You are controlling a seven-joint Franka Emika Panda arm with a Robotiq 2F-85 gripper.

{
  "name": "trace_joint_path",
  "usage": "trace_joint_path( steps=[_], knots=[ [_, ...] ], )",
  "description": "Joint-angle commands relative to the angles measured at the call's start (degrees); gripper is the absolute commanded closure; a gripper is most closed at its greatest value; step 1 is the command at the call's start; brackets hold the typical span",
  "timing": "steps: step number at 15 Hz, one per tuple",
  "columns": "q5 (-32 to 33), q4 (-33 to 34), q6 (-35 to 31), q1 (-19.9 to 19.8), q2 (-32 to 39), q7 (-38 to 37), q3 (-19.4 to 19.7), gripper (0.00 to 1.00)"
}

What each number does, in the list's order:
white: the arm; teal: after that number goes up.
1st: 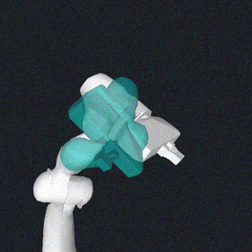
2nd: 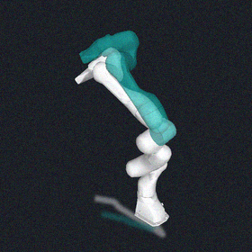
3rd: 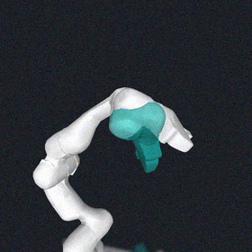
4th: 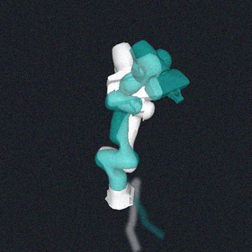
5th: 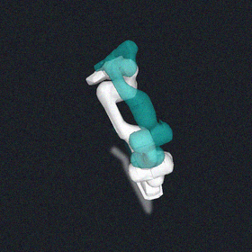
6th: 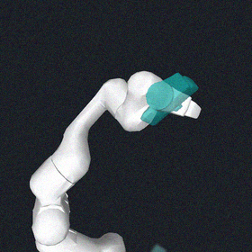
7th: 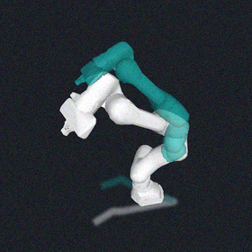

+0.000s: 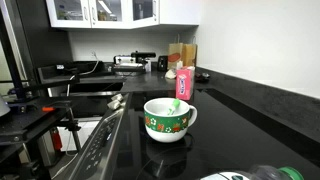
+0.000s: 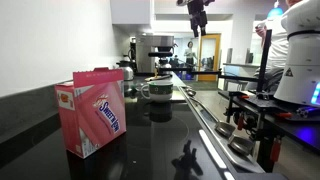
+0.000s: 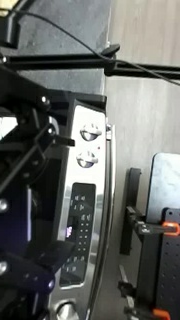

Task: Remove the marker from the mug

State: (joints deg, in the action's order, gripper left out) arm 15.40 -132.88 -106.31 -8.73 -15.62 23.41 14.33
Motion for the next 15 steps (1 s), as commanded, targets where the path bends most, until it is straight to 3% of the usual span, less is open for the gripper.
trace_joint_path(
  steps=[1,6,9,12,15],
  knots=[
    [-0.1,0.1,0.1,-0.2,0.0,0.1,-0.2,0.00],
    [-0.1,0.1,0.1,-0.2,0.0,0.1,-0.2,0.00],
    [-0.2,-1.8,-7.3,1.0,1.4,2.8,-0.4,0.00],
    [-1.8,-3.9,-20.5,2.7,5.4,6.7,-0.8,0.00],
    [-7.9,-3.0,-24.6,4.5,11.0,16.3,-1.5,0.00]
  ],
)
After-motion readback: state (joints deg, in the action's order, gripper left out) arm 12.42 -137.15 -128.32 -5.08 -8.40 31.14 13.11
